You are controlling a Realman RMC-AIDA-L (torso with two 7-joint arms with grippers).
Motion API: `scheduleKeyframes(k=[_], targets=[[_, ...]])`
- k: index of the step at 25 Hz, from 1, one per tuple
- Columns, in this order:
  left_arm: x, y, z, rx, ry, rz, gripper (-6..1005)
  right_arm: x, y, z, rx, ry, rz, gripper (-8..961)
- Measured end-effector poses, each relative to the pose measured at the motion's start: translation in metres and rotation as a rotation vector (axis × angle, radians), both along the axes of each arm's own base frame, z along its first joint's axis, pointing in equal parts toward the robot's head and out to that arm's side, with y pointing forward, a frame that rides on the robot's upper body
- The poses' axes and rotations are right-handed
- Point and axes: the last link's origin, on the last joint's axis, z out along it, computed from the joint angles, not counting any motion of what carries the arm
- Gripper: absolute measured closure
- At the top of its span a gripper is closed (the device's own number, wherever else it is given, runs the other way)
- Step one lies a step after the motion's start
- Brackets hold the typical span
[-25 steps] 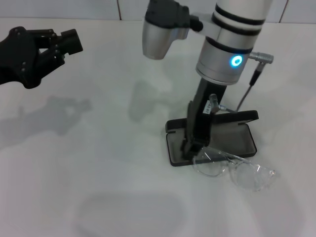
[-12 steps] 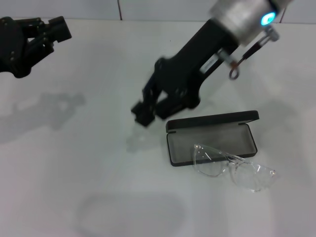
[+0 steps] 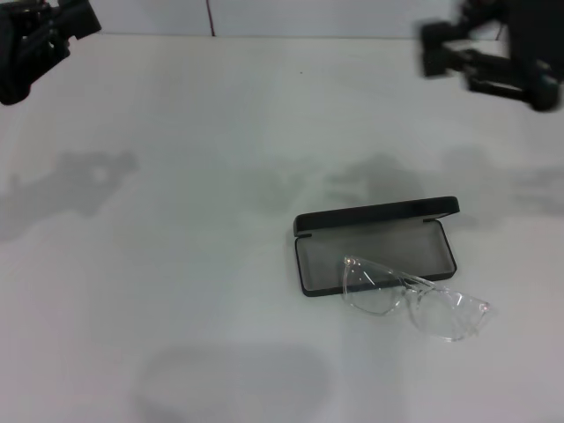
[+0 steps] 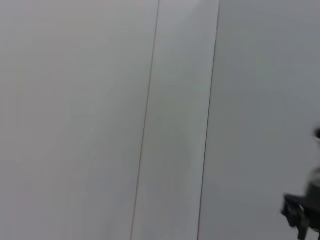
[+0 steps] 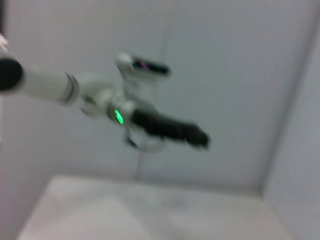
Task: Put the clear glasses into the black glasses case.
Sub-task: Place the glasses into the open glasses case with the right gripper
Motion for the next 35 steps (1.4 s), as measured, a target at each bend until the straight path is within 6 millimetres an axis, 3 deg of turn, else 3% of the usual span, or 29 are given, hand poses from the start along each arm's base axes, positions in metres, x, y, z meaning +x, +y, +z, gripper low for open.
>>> scheduleKeyframes(k=[2, 6, 14, 19, 22, 28, 35], targets=[[-0.001, 0.000, 0.002, 0.001, 0.000, 0.006, 885, 0.009, -0.019, 0.009, 0.069, -0.121, -0.105, 790], [-0.005, -0.002, 0.003, -0.006, 0.011, 0.018, 885, 0.005, -0.035, -0.010, 0.010, -0.329, -0.263, 791], [-0.004, -0.002, -0.012, -0.041, 0.016, 0.016, 885, -0.016, -0.041, -0.040, -0.190, -0.674, -0.428, 763], [-0.014, -0.011, -0.019, -0.045, 0.002, 0.041, 885, -0.027, -0.038, -0.063, -0.200, -0.863, -0.471, 727], [-0.018, -0.016, -0.022, -0.040, -0.001, 0.049, 885, -0.024, -0.038, -0.079, -0.182, -0.995, -0.483, 705], [-0.021, -0.020, -0.027, -0.038, -0.006, 0.056, 885, -0.007, -0.029, -0.108, -0.150, -1.101, -0.486, 634], [-0.024, -0.022, -0.036, -0.044, -0.005, 0.057, 885, 0.006, -0.023, -0.120, -0.143, -1.103, -0.455, 634]])
